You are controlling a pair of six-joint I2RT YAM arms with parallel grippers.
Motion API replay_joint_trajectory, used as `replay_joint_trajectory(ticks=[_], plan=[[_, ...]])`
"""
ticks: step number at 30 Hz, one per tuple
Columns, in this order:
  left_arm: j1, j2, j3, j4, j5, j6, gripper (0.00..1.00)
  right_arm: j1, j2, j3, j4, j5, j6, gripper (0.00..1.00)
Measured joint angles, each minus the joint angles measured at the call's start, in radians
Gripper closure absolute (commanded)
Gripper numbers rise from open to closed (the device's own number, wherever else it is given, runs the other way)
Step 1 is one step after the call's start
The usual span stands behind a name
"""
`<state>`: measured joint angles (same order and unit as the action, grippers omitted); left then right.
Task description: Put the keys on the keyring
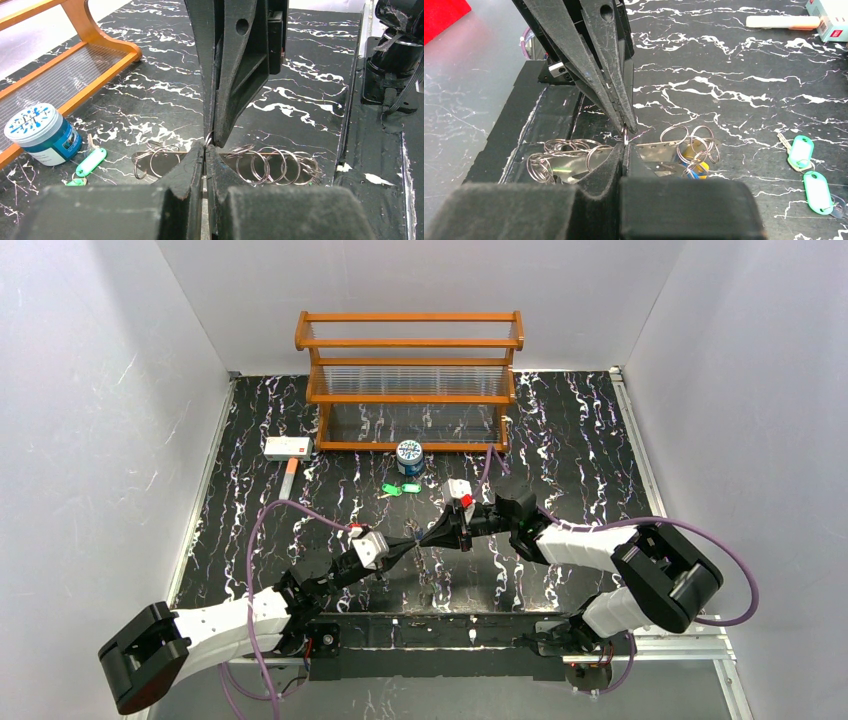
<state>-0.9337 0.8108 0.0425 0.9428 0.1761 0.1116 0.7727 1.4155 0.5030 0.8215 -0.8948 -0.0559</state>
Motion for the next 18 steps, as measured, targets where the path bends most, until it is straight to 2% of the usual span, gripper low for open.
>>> replay_joint_trajectory(ticks=[4,5,7,8,9,11,18], plan=[[0.000,0.000,0.000,0.000,0.000,0.000,0.98,0.000,0.005,0.008,-0.012,-0.002,0.000,0.99],[0.000,0.000,0.000,0.000,0.001,0.000,0.86,0.000,0.005,0.010,-0.016,0.000,0.000,0.99],[0.000,-0.001,0.000,-0.002,0.003,-0.003,0.47,0.000,0.004,0.013,-0.032,0.013,-0.001,0.99],[0.000,-0.002,0.000,0.000,0.004,0.000,0.32,0.000,0.001,0.015,-0.048,0.027,-0.001,0.99],[0.000,-0.005,0.002,0.001,0.005,-0.016,0.20,0.001,-0.003,0.016,-0.071,0.048,-0.003,0.99],[-0.002,-0.013,0.008,0.003,-0.013,-0.054,0.03,0.000,-0.015,0.016,-0.113,0.083,-0.008,0.99],[-0.004,-0.026,0.085,-0.023,-0.236,-0.282,0.02,-0.021,-0.083,0.016,-0.227,0.184,-0.008,0.99]])
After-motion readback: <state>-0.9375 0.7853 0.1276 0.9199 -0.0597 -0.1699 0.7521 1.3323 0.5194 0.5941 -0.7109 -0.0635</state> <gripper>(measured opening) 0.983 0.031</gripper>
